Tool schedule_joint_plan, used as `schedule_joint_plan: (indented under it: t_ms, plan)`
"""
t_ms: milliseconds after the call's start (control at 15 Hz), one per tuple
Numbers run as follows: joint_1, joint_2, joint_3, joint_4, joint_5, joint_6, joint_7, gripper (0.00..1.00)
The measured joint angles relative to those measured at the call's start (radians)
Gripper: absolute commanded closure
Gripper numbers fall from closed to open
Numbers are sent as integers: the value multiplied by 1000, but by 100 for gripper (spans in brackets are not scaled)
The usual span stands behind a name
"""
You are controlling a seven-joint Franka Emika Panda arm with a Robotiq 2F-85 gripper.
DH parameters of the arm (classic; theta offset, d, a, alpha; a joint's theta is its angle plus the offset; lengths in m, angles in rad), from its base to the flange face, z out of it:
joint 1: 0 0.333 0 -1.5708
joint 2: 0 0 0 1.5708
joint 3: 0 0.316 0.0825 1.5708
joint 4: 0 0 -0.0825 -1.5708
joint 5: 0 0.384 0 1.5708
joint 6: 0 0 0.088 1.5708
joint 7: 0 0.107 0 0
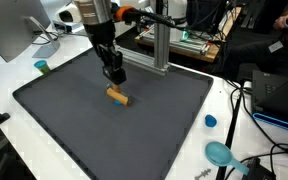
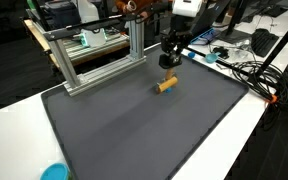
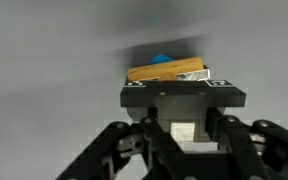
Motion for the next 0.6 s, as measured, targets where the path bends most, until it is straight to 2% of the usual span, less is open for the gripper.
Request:
schedule_joint_plan:
  t_ms: [600]
  plan:
    - [0, 64, 0, 111, 7, -116, -1, 78]
